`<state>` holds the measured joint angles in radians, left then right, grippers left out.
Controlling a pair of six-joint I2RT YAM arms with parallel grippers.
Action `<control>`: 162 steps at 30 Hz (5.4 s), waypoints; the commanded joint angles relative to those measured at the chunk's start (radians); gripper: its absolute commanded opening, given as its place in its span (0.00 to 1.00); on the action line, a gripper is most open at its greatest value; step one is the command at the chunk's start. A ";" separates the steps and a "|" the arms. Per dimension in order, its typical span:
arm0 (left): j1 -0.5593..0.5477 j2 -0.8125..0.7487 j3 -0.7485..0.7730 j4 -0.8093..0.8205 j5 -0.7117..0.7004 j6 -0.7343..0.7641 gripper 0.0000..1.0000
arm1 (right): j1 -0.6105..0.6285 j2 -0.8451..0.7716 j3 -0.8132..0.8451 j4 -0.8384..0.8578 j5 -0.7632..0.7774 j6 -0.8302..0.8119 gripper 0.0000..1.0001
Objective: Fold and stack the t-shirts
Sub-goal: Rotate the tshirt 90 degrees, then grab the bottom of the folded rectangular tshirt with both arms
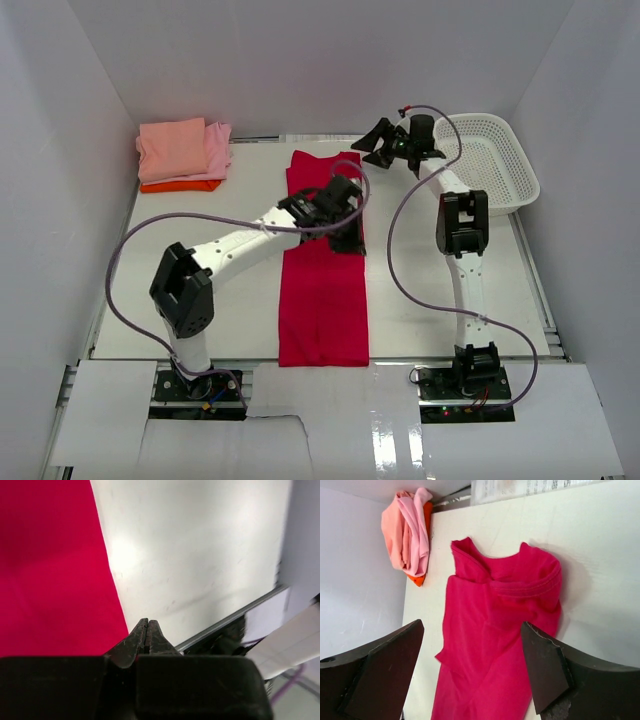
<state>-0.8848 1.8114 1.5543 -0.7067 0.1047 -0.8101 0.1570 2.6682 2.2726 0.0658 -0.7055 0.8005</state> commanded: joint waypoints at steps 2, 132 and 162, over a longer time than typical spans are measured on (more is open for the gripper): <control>0.174 -0.155 0.156 -0.170 -0.048 0.078 0.06 | -0.046 -0.326 -0.082 -0.065 -0.034 -0.114 0.84; 0.049 -0.894 -1.298 0.254 0.191 -0.399 0.29 | 0.747 -1.720 -2.201 0.043 0.256 0.405 0.18; 0.056 -0.889 -1.039 0.070 0.144 -0.351 0.00 | 0.668 -1.728 -1.957 -0.198 0.187 0.289 0.08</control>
<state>-0.8333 0.9451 0.4835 -0.5774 0.2779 -1.1519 0.8486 0.9504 0.2718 -0.0853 -0.4896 1.1244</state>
